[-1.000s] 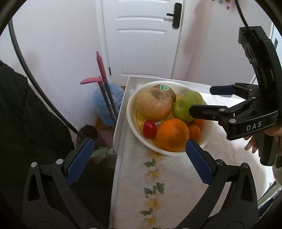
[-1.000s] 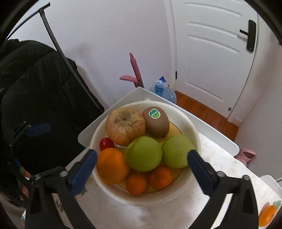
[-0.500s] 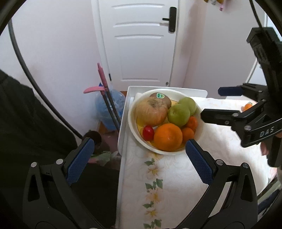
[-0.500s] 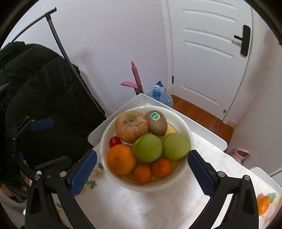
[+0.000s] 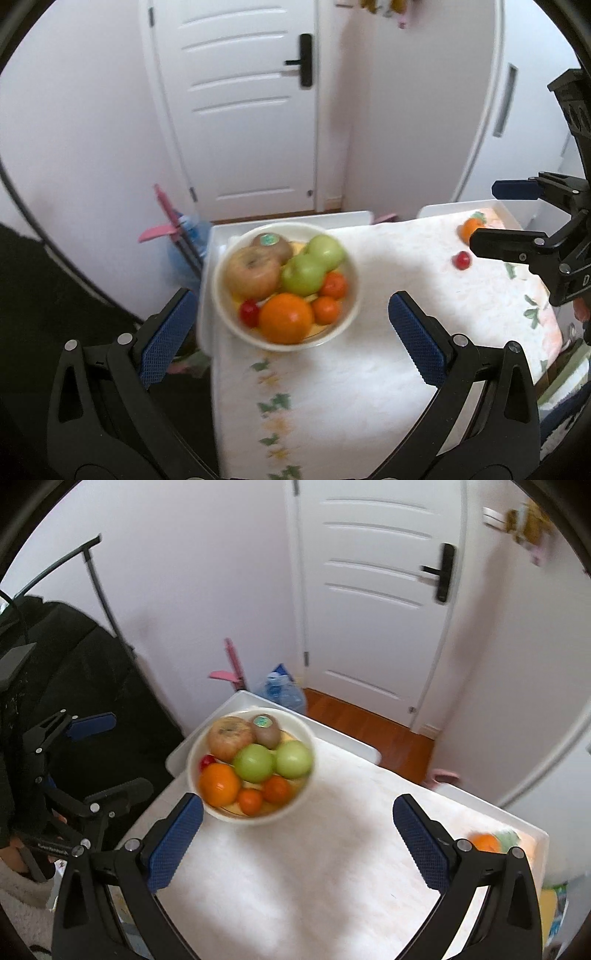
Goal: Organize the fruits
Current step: 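Move both tools back toward the red tomato and large orange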
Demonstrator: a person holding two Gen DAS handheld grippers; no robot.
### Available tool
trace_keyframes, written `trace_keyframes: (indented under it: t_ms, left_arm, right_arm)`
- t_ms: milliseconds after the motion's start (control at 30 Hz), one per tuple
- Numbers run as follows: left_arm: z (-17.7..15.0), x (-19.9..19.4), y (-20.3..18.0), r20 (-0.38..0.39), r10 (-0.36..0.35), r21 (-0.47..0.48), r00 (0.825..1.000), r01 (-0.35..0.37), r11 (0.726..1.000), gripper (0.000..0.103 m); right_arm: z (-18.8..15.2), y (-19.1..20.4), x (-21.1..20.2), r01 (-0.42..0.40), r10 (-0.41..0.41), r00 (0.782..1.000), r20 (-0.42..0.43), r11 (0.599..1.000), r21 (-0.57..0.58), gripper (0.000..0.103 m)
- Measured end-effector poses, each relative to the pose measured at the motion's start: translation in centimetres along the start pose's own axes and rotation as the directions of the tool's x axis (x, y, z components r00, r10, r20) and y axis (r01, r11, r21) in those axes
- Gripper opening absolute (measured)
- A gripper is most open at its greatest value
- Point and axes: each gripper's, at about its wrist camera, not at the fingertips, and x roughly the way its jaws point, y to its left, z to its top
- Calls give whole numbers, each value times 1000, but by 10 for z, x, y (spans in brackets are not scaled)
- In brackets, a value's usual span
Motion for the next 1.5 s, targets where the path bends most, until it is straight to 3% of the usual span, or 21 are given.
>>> trace_keyframes:
  t_ms: [400,600,767,1167,1400,1433,1500]
  left_arm:
    - [26,12,-106,7,-63,106,998,62,992,103]
    - [32,31,-155,-2,-66,99,998,66,993,103]
    - [32,55,-192,-9,-49,79,999,50,996,103]
    - [8,129,-258,-45,-53,67,998,56,996,103]
    - [-6,171,-275,-91,-45,97,995,54,994,93]
    - [-8,175,-277,-97,-44,103,994,54,993,84]
    - [-9,186,-280,-116,-40,116,992,53,992,75]
  right_arm:
    - [-46,-89,-54,126,-131,991,25,983,133,102]
    - [-62,-133,-63,164,-169,985,22,976,141,102]
    - [-76,-169,-60,152,-156,987,28,980,132,102]
    - [-115,-244,-8,93,-94,996,5,991,100,102]
    - [-127,-261,27,54,-53,999,-10,995,81,102]
    - [-128,-263,31,47,-46,999,-12,996,81,102]
    - [-129,-265,38,30,-28,999,-15,996,80,102]
